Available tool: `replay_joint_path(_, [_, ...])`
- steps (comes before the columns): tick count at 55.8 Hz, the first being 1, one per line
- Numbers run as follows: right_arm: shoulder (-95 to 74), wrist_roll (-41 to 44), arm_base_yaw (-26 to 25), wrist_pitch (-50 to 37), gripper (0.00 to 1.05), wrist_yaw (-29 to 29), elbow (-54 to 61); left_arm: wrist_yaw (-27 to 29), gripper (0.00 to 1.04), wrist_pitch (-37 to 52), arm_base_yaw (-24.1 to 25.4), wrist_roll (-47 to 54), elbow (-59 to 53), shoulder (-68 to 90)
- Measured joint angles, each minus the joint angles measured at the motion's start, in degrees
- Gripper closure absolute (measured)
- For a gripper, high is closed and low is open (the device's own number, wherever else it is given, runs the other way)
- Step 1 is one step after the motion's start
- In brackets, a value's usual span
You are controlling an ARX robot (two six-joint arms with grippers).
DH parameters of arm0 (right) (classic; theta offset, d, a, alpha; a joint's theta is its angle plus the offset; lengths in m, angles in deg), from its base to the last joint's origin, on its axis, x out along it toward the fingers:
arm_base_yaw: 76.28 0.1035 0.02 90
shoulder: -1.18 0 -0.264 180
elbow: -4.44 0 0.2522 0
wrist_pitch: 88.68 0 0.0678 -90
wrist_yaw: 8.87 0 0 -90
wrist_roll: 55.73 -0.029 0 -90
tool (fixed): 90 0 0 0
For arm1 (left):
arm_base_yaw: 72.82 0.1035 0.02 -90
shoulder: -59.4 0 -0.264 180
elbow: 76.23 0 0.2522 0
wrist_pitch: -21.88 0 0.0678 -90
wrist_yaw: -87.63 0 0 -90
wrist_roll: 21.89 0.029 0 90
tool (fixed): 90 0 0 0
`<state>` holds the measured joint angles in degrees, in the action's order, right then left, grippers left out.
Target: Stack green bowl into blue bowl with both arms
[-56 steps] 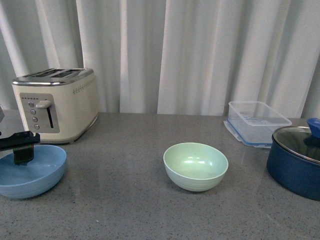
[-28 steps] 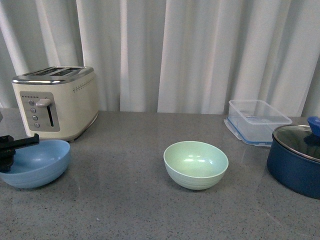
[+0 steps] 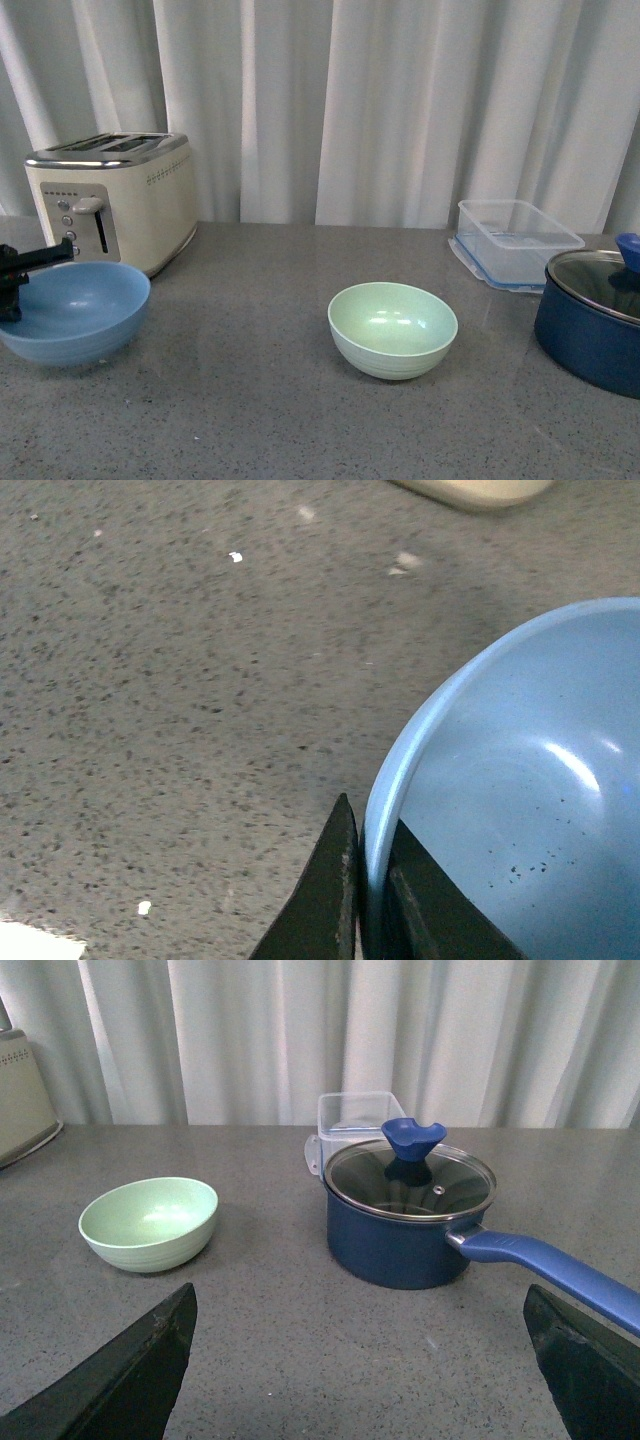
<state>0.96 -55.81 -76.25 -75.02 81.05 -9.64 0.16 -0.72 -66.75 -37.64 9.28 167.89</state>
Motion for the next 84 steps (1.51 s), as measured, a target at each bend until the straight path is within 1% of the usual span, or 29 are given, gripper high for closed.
replay_joint_path(8, [0.0,0.0,0.0,0.0,0.1,0.0,0.0,-1.4,1.01,0.4,-3.2,-0.8,-0.1,-2.1])
replay_joint_path(24, [0.0,0.0,0.0,0.0,0.1,0.0,0.0,-2.1,1.01,1.9,-10.4,-3.0,-0.1,-2.4])
replay_joint_path(34, [0.0,0.0,0.0,0.0,0.1,0.0,0.0,-2.2,1.01,2.6,-13.5,-4.4,0.0,-0.7])
replay_joint_path(43, [0.0,0.0,0.0,0.0,0.1,0.0,0.0,-1.5,1.01,3.1,-14.5,-5.5,0.4,3.1])
replay_joint_path(61, [0.0,0.0,0.0,0.0,0.1,0.0,0.0,-2.8,1.01,4.7,-15.0,-5.8,0.4,5.4])
replay_joint_path(63, [0.0,0.0,0.0,0.0,0.1,0.0,0.0,-3.1,0.99,4.7,-15.0,-5.9,0.5,5.5])
replay_joint_path(67, [0.0,0.0,0.0,0.0,0.1,0.0,0.0,-3.2,0.88,4.6,-15.0,-5.9,0.6,5.6])
replay_joint_path(70, [0.0,0.0,0.0,0.0,0.1,0.0,0.0,-3.3,0.75,4.6,-15.0,-5.9,0.7,5.6])
replay_joint_path(72, [0.0,0.0,0.0,0.0,0.1,0.0,0.0,-3.4,0.68,4.6,-15.0,-5.9,0.7,5.6])
replay_joint_path(73, [0.0,0.0,0.0,0.0,0.1,0.0,0.0,-4.0,0.63,4.6,-15.0,-5.9,0.7,5.6])
replay_joint_path(77, [0.0,0.0,0.0,0.0,0.1,0.0,0.0,-5.0,0.49,4.8,-15.0,-5.9,0.7,5.4])
replay_joint_path(84, [0.0,0.0,0.0,0.0,0.1,0.0,0.0,-6.6,0.29,6.5,-15.2,-5.1,-1.2,2.5])
